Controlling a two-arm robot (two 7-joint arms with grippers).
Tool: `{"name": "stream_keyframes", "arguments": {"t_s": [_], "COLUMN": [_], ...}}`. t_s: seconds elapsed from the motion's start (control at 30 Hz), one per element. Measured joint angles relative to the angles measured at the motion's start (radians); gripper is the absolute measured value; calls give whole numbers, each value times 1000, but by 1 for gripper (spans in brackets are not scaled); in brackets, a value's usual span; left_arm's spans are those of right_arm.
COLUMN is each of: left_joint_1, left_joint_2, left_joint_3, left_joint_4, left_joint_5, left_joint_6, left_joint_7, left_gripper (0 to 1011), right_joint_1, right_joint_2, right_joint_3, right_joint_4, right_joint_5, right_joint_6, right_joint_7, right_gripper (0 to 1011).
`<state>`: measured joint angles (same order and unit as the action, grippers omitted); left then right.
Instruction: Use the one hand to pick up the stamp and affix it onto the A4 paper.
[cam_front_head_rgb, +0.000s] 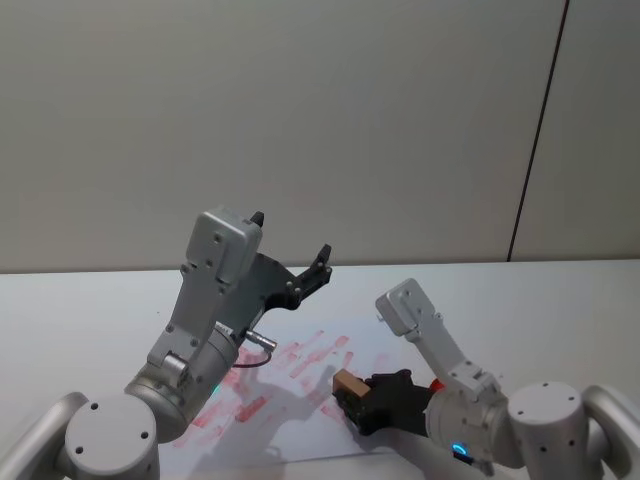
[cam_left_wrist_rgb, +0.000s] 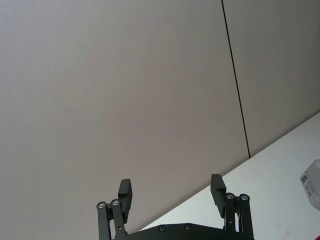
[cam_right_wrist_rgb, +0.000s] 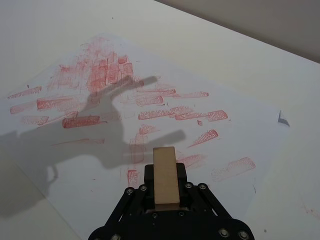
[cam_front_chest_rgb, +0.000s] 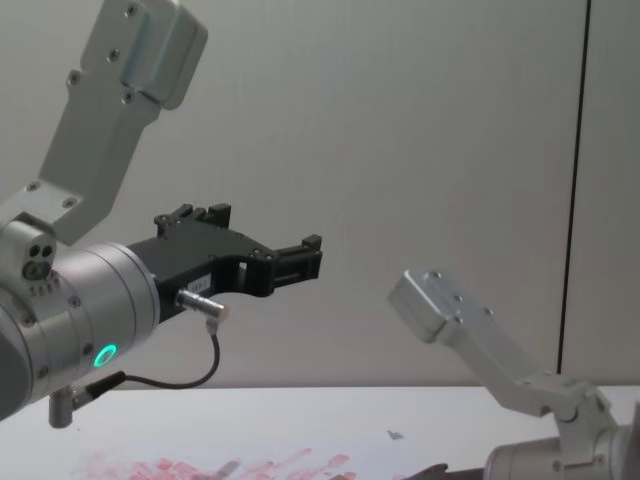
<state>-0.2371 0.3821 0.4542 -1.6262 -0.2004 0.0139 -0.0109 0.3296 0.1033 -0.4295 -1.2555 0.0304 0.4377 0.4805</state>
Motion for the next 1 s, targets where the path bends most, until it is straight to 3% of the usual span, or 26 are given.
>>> {"name": "stream_keyframes", "arguments": {"t_s": [0.33, 0.57, 0.83, 1.0], "left_joint_1": [0, 0, 0, 0], "left_joint_2": [0, 0, 0, 0], "left_joint_3": [0, 0, 0, 0], "left_joint_4": [0, 0, 0, 0], "left_joint_5": [0, 0, 0, 0], "left_joint_6": [0, 0, 0, 0], "left_joint_7": [0, 0, 0, 0], "left_gripper": [1001, 1001, 1001, 1001], "right_joint_1": [14, 25, 11, -21], "right_joint_2": [-8, -6, 32, 77], "right_joint_3": [0, 25, 68, 97], "right_joint_4": [10, -46, -141, -196], "right_joint_5": [19, 78, 142, 162], "right_joint_6": [-31, -53, -39, -11], "right_joint_7": [-9, -24, -48, -58], "right_gripper": [221, 221, 220, 221]}}
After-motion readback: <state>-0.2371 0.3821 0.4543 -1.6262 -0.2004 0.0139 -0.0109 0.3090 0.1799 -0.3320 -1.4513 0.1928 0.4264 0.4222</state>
